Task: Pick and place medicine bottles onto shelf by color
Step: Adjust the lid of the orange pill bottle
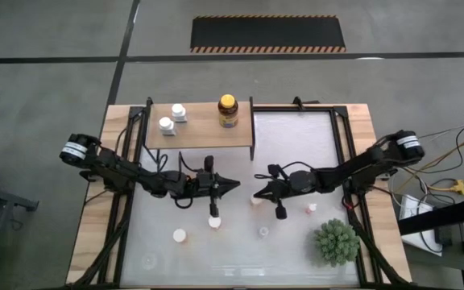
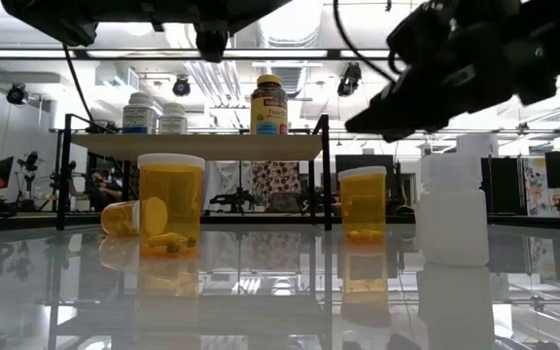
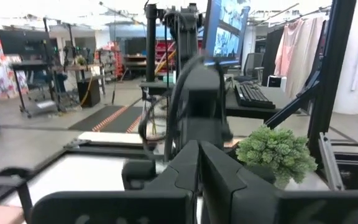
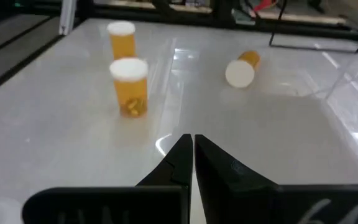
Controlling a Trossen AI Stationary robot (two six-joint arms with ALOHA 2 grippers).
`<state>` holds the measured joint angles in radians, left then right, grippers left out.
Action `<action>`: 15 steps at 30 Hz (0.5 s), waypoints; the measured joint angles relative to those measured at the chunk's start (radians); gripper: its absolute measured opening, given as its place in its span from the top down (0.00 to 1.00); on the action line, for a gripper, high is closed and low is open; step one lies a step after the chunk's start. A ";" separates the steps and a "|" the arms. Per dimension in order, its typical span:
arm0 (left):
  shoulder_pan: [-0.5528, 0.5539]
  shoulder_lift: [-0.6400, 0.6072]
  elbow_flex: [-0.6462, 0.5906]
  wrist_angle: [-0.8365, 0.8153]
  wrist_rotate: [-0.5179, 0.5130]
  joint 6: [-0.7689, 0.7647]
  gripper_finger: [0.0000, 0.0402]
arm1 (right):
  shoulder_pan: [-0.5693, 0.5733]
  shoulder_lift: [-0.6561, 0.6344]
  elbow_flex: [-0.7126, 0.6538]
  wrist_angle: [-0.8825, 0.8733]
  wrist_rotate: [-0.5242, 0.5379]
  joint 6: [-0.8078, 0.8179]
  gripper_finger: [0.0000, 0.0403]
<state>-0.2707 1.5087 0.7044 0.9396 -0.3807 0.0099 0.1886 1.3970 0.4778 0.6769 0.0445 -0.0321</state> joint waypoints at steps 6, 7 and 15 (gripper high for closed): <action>0.000 0.122 0.077 -0.015 -0.003 -0.031 1.00 | 0.032 -0.177 -0.013 -0.189 0.009 -0.015 0.98; 0.000 0.146 0.090 -0.016 -0.002 -0.031 1.00 | 0.038 -0.206 -0.018 -0.209 0.010 -0.014 0.98; 0.028 0.388 0.268 -0.135 -0.020 -0.106 1.00 | 0.083 -0.376 -0.095 -0.234 0.071 -0.021 0.98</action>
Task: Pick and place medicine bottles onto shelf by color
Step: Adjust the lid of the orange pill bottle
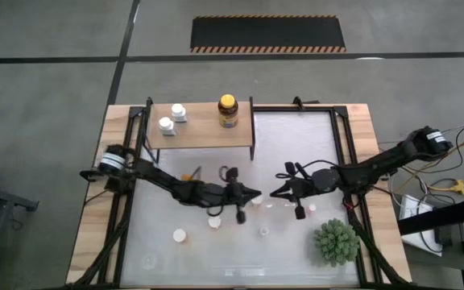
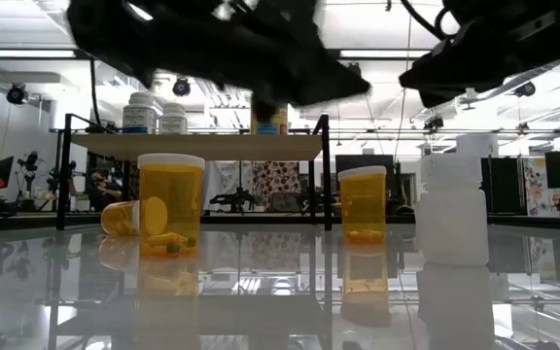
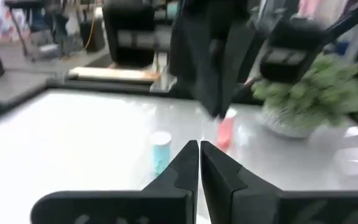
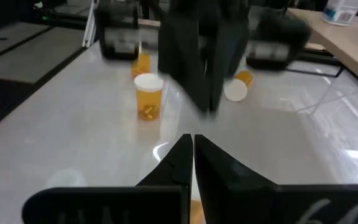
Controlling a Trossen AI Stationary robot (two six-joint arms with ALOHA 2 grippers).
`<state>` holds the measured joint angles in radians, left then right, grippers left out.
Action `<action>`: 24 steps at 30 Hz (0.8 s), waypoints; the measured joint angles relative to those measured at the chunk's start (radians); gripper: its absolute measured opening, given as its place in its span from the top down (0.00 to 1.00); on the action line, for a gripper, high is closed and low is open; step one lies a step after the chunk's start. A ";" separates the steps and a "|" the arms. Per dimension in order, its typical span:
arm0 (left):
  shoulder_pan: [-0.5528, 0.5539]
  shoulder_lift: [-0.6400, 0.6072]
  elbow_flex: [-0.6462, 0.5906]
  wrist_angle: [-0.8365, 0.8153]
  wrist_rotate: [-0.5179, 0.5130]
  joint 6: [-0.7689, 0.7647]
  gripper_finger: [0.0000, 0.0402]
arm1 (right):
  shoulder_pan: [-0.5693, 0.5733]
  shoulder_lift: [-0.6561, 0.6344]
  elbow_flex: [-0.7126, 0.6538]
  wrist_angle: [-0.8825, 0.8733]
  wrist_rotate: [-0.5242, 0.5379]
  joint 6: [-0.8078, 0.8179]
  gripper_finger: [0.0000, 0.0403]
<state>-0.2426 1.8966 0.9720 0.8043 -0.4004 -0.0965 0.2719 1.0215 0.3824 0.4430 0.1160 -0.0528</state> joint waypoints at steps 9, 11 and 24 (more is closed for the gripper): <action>0.019 0.186 0.174 -0.136 -0.001 -0.054 1.00 | 0.028 -0.058 -0.078 0.038 0.021 0.027 0.98; 0.022 0.209 0.184 -0.171 -0.004 -0.093 1.00 | 0.033 -0.056 -0.082 0.044 0.025 0.027 0.98; 0.042 0.196 0.184 -0.239 0.056 -0.192 1.00 | 0.038 -0.057 -0.087 0.052 0.043 0.035 0.98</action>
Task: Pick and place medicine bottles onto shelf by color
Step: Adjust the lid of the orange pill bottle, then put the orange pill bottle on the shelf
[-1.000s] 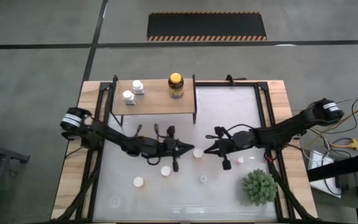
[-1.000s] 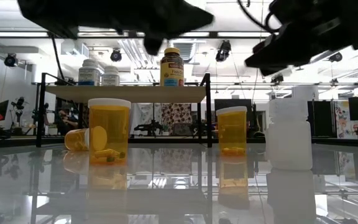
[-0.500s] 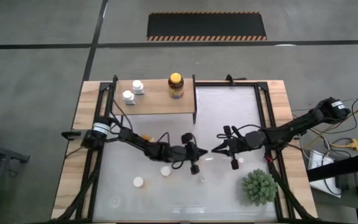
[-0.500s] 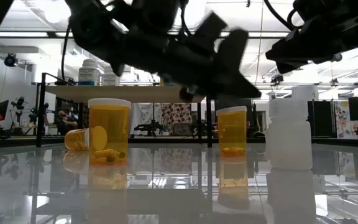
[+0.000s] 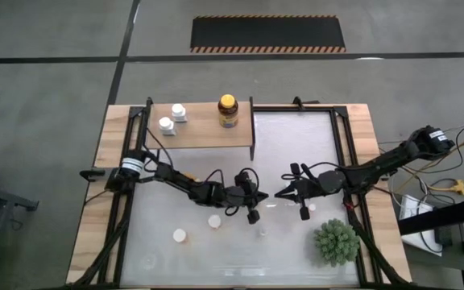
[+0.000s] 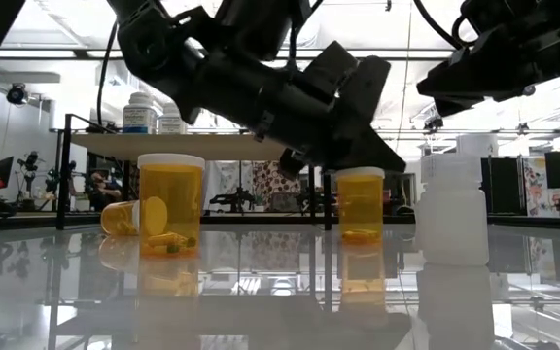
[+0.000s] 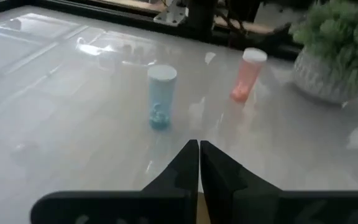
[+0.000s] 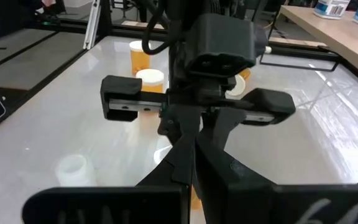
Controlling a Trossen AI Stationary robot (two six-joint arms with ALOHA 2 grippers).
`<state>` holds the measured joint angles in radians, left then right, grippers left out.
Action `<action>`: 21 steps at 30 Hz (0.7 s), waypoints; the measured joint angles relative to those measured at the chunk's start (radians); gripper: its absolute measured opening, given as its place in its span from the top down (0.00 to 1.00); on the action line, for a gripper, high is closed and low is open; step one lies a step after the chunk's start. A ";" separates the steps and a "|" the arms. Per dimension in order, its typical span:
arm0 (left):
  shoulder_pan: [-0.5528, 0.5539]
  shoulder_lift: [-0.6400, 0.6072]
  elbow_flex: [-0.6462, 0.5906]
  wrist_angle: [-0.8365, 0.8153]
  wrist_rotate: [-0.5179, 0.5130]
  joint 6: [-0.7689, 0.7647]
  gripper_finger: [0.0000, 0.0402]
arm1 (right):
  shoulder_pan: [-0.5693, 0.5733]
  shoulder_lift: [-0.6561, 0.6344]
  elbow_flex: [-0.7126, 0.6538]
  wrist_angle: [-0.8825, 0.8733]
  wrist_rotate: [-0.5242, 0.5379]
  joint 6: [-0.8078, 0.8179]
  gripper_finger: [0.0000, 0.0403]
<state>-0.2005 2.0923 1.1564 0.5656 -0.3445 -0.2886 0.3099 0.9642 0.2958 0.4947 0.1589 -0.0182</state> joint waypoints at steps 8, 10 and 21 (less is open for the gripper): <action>-0.004 -0.105 -0.003 -0.017 0.009 0.132 1.00 | 0.000 -0.001 0.000 0.013 0.000 0.000 0.98; -0.006 -0.135 -0.002 -0.038 0.012 0.141 1.00 | 0.000 -0.001 0.000 0.013 0.000 0.000 0.98; -0.007 -0.170 -0.002 -0.190 0.058 0.192 0.76 | 0.000 -0.001 0.000 0.012 0.000 0.008 0.98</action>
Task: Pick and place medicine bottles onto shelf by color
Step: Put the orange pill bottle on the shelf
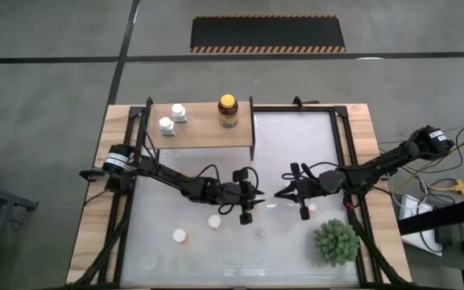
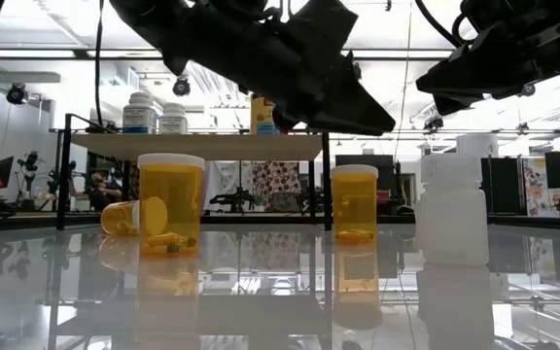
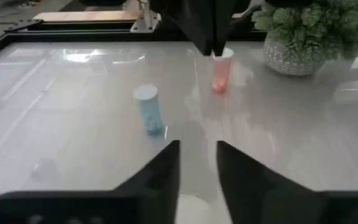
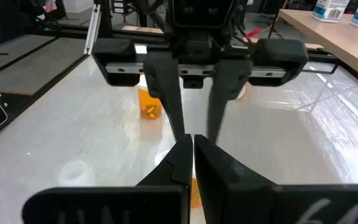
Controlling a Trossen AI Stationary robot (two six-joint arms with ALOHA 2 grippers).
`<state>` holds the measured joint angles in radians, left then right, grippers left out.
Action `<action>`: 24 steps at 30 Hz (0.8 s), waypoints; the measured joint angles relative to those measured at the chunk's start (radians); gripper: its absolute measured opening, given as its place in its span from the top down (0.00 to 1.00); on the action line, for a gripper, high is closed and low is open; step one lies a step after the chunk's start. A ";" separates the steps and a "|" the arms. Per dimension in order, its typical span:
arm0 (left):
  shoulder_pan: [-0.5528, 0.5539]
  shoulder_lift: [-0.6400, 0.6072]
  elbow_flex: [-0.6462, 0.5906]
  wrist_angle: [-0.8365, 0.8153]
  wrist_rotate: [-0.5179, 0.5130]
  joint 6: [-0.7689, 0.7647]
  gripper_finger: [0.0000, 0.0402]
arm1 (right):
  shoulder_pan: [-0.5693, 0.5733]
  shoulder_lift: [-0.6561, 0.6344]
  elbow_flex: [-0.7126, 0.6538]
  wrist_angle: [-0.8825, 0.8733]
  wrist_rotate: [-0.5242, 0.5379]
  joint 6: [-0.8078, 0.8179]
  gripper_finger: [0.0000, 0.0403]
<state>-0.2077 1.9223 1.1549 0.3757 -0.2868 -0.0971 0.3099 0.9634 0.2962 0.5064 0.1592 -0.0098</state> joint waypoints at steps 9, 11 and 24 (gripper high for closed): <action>0.000 0.010 -0.001 -0.012 -0.009 0.000 0.36 | 0.000 0.001 0.000 0.000 0.000 0.012 0.98; 0.000 0.018 -0.001 -0.037 -0.009 0.000 0.29 | 0.000 0.001 0.000 0.000 0.000 0.012 0.98; 0.003 0.039 -0.003 -0.115 -0.016 -0.017 0.21 | 0.000 0.001 0.000 0.000 -0.001 0.026 0.98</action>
<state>-0.2047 1.9610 1.1515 0.2606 -0.3027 -0.1142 0.3099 0.9646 0.2962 0.5060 0.1585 0.0166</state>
